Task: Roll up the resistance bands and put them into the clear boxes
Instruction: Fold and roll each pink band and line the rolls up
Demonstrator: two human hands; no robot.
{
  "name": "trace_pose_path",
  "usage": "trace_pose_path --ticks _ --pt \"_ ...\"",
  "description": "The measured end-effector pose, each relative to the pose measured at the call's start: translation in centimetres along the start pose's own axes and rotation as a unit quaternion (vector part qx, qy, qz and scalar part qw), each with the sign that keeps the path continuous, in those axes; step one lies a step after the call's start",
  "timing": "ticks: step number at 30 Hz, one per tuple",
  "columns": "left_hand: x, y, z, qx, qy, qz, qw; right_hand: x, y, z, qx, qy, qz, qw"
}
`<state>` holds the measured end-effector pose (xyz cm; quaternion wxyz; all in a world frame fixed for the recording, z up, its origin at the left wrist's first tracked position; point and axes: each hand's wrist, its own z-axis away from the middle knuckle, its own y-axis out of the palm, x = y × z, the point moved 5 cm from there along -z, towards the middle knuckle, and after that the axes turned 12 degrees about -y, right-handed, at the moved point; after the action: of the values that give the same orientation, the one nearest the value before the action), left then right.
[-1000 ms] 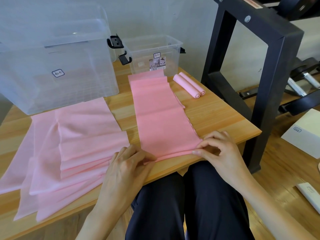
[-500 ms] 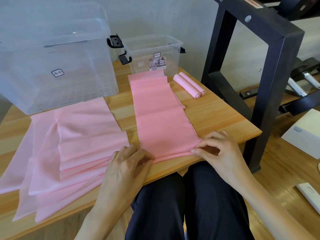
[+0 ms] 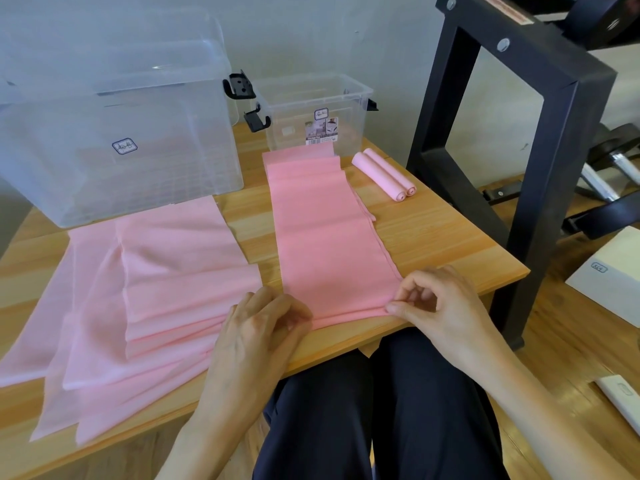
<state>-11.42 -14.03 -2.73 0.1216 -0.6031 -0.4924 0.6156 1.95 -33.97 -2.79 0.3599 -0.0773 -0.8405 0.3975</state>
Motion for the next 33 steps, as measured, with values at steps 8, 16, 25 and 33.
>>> trace_pose_path --ticks 8,16,25,33 --pt "0.3 0.1 0.0 0.011 0.023 -0.013 1.000 -0.7 -0.3 0.9 -0.036 -0.007 -0.036 0.999" --pt "0.5 -0.1 -0.1 0.035 -0.014 0.051 0.998 -0.8 -0.2 0.9 -0.005 0.019 -0.028 0.999" --pt "0.5 -0.1 0.1 0.012 0.027 -0.006 1.000 -0.7 -0.1 1.2 -0.056 -0.023 -0.035 0.998" --pt "0.7 -0.2 0.2 0.029 -0.005 0.024 0.999 -0.7 0.1 1.1 0.004 0.006 -0.015 1.000"
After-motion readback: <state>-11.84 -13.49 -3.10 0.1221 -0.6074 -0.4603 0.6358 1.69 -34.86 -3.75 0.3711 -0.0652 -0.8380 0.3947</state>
